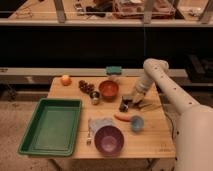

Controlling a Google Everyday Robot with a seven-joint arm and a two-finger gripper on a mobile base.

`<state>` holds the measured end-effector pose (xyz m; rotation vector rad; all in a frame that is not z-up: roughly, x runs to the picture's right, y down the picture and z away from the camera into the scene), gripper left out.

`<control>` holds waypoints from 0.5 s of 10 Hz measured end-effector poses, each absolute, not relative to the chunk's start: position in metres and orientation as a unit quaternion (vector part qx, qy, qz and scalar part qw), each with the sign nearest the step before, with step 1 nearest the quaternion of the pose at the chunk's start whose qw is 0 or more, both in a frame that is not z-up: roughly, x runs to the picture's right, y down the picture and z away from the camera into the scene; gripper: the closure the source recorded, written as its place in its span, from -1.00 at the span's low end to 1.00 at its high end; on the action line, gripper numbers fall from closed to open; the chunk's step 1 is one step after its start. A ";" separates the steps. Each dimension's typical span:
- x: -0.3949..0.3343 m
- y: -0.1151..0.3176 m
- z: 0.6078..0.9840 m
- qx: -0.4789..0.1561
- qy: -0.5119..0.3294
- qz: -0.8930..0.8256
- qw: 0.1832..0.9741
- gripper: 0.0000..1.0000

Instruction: Wipe red bowl with eraser

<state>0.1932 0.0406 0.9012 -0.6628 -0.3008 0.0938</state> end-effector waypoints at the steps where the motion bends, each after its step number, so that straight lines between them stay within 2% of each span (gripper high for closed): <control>1: 0.191 0.028 0.887 -0.308 -0.148 0.042 0.939 1.00; 5: 0.145 -0.041 0.836 -0.219 -0.116 -0.012 0.969 1.00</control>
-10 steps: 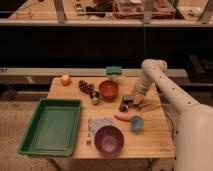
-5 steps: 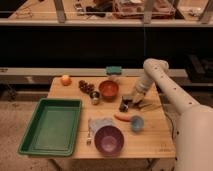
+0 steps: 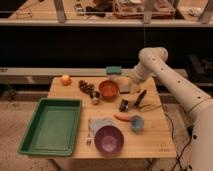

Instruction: Wipe red bowl with eraser

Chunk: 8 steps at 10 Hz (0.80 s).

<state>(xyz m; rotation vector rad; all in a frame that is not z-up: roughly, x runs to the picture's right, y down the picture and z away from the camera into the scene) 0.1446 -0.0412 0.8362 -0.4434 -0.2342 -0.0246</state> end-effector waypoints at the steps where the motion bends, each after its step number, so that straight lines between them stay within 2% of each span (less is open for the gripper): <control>1: 0.123 -0.056 0.831 -0.195 -0.112 -0.035 0.974 1.00; 3: 0.086 -0.083 0.838 -0.154 -0.107 -0.064 0.980 1.00; 5: 0.074 -0.095 0.858 -0.142 -0.101 -0.064 0.983 1.00; 8: 0.086 -0.105 0.913 -0.155 -0.090 -0.058 0.982 1.00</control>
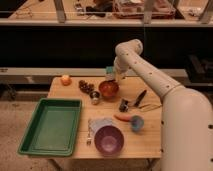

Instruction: Wipe red bowl with eraser

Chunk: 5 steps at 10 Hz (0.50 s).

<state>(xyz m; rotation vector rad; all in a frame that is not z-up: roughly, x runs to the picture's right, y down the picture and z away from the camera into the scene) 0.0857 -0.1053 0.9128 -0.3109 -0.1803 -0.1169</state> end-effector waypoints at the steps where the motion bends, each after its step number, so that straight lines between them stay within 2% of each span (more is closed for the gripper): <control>1: 0.087 -0.103 0.926 -0.167 -0.083 -0.062 0.980 1.00; 5: 0.078 -0.080 0.939 -0.209 -0.079 -0.084 0.971 1.00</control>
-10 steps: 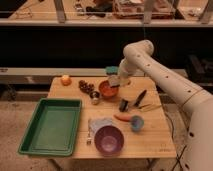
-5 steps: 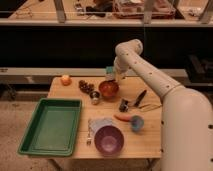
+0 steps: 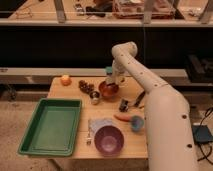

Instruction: Wipe red bowl with eraser

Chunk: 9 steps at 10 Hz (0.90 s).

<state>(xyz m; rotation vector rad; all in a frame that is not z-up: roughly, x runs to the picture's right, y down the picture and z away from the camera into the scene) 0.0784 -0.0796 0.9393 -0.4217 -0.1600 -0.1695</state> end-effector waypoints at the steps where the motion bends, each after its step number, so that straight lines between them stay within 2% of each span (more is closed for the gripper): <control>1: 0.069 -0.072 0.940 -0.217 -0.085 -0.092 0.968 1.00; 9: 0.024 -0.057 0.940 -0.235 -0.120 -0.134 0.955 1.00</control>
